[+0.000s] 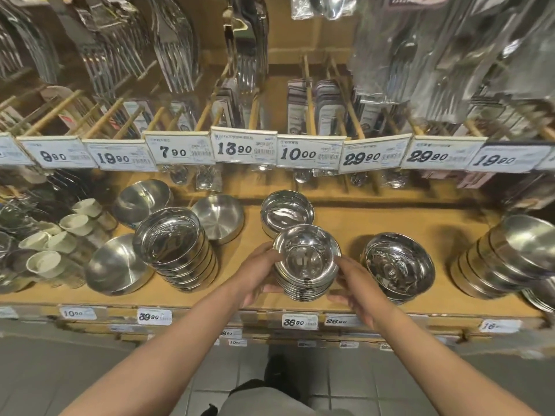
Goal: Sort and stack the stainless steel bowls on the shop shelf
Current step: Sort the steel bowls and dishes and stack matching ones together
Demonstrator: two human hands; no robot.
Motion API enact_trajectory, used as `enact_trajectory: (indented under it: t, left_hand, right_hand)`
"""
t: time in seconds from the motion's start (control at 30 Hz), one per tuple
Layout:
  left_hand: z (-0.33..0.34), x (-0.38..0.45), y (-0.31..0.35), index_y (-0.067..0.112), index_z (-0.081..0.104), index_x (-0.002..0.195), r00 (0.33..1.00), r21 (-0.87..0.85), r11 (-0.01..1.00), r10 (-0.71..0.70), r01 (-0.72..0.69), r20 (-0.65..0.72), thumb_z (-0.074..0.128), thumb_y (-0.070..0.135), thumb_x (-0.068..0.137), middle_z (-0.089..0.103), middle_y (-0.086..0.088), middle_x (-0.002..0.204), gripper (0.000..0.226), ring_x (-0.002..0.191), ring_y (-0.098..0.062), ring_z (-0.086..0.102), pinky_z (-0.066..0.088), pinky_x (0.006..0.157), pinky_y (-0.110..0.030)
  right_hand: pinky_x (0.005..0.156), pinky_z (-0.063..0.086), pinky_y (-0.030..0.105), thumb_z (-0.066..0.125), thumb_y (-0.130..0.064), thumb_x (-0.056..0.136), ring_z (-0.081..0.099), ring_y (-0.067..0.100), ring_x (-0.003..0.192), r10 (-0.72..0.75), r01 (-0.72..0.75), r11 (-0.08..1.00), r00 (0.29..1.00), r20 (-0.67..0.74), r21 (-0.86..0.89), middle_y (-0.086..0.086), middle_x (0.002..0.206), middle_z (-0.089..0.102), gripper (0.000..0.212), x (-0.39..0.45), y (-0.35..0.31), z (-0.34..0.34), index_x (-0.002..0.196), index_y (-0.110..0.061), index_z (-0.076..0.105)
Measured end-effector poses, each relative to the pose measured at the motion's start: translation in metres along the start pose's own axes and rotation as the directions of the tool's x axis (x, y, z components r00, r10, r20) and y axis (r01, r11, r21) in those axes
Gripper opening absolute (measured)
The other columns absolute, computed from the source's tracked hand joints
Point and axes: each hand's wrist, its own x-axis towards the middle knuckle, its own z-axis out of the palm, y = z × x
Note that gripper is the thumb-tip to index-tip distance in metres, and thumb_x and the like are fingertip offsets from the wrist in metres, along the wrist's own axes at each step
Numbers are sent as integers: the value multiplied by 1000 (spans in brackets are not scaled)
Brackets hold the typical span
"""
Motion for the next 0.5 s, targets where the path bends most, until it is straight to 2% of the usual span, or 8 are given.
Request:
enact_trajectory:
  t: [0.07,0.13,0.2,0.3,0.4,0.43,0.5]
  left_hand:
    - [10,0,1,25,52,137,1000,3,1000,-1,1,9,56,20,98,73,-8,120,40,109,-29,70,59,88,-53]
    - [19,0,4,25,51,140,1000,14,1000,0,0,20,57,21,98,68,-11,128,42,116,-31,66,57,92,-55]
    - [24,-1,5,25,52,139,1000,13,1000,-4,3,23,57,22,98,71,-9,122,41,111,-29,69,60,88,-51]
    - [25,-9,6,26,53,137,999,31,1000,-6,5,41,56,28,99,78,-2,109,38,99,-23,75,62,74,-38]
    - [12,-25,1,26,47,143,1000,96,995,3,-4,12,63,43,93,64,-3,137,55,105,-17,72,60,88,-44]
    - [5,-34,-3,26,45,144,1000,97,995,-5,6,-16,67,46,87,60,-3,139,64,100,-16,74,58,92,-46]
    - [-15,-55,-12,25,48,138,998,73,997,-17,22,-67,74,48,76,64,-2,129,70,94,-19,76,59,92,-49]
  right_hand:
    - [94,59,46,51,-46,102,53,21,131,7,-7,1000,1000,-11,-10,0,146,55,50,-3,1,-3,147,-24,48]
    - [83,60,38,51,-42,102,57,21,128,2,-2,1000,1000,-31,0,1,143,59,53,-6,3,-6,151,-23,43]
    - [76,59,33,53,-39,102,62,21,122,-3,4,1000,998,-59,9,2,137,64,52,-11,3,-9,150,-21,44]
    - [73,58,30,56,-38,101,65,19,113,-27,24,999,994,-108,-29,3,130,66,47,-26,-3,-10,142,-18,51]
    - [74,60,32,58,-45,98,68,16,101,-164,115,964,966,-197,-239,-2,119,67,49,-50,-11,-13,138,-18,53]
    - [75,62,37,59,-46,96,70,15,94,-228,157,940,950,-214,-303,-5,111,69,48,-59,-15,-13,135,-18,55]
    - [83,61,49,58,-51,89,70,17,88,-313,219,904,924,-219,-366,-9,99,68,49,-78,-26,-9,126,-19,59]
